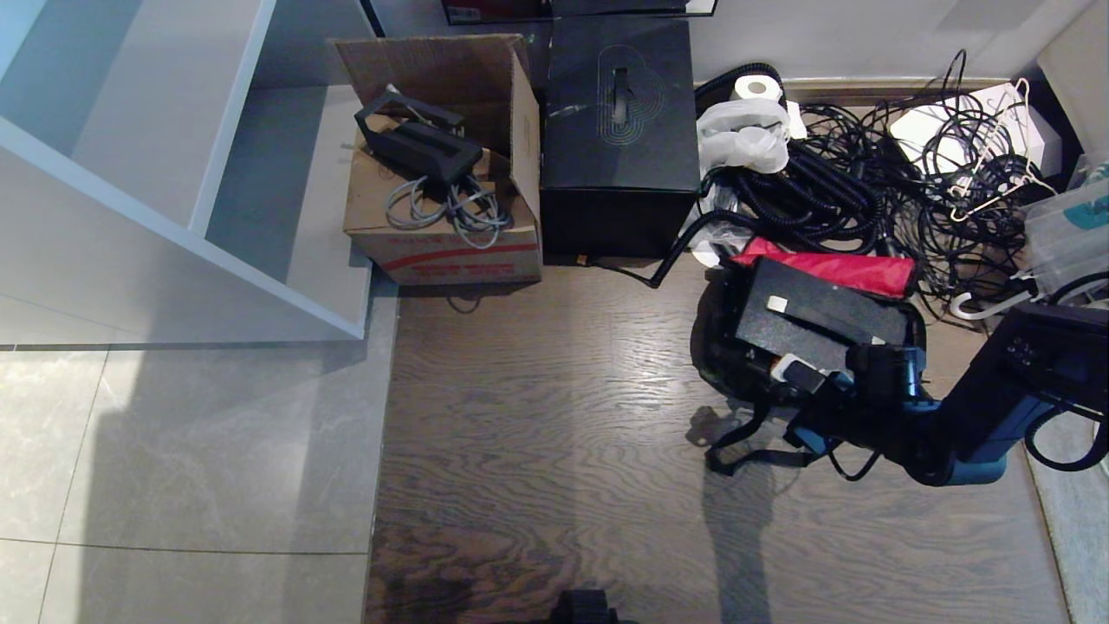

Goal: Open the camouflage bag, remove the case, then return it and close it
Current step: Close the top of the storage box

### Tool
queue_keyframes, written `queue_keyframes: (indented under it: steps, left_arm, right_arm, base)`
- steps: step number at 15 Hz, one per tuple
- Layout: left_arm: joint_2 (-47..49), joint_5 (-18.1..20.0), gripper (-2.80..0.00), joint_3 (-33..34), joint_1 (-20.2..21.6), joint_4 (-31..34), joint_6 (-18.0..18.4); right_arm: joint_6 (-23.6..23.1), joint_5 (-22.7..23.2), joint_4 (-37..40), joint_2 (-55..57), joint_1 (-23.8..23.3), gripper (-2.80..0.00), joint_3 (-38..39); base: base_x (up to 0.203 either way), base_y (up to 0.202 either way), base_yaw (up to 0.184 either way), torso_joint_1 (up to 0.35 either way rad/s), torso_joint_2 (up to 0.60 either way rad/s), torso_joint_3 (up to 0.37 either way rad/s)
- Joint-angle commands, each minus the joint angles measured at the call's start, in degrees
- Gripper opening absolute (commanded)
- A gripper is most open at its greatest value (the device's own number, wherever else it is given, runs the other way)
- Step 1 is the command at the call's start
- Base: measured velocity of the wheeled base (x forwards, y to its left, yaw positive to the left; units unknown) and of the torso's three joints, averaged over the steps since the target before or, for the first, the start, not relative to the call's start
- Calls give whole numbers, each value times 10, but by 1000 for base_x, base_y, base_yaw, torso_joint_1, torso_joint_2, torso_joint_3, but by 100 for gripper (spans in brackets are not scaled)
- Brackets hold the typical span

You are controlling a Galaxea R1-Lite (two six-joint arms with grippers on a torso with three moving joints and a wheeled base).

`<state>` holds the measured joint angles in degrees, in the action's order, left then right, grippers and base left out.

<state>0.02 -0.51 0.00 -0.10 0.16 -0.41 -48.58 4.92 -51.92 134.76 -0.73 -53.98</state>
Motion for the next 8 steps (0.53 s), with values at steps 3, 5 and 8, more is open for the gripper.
queue_keyframes:
  steps: [3,5,8]
  left_arm:
    - [0,0,-280,0,0,0,0]
    - [0,0,-280,0,0,0,0]
    - [0,0,-280,0,0,0,0]
  right_arm:
    - [-2,-2,-8,21,-1,0,-22]
    - [-2,-3,-7,32,-4,0,-31]
    - [0,-11,-5,48,-8,0,-55]
  base:
    - [0,0,0,0,0,0]
    - [0,0,0,0,0,0]
    - [0,0,0,0,0,0]
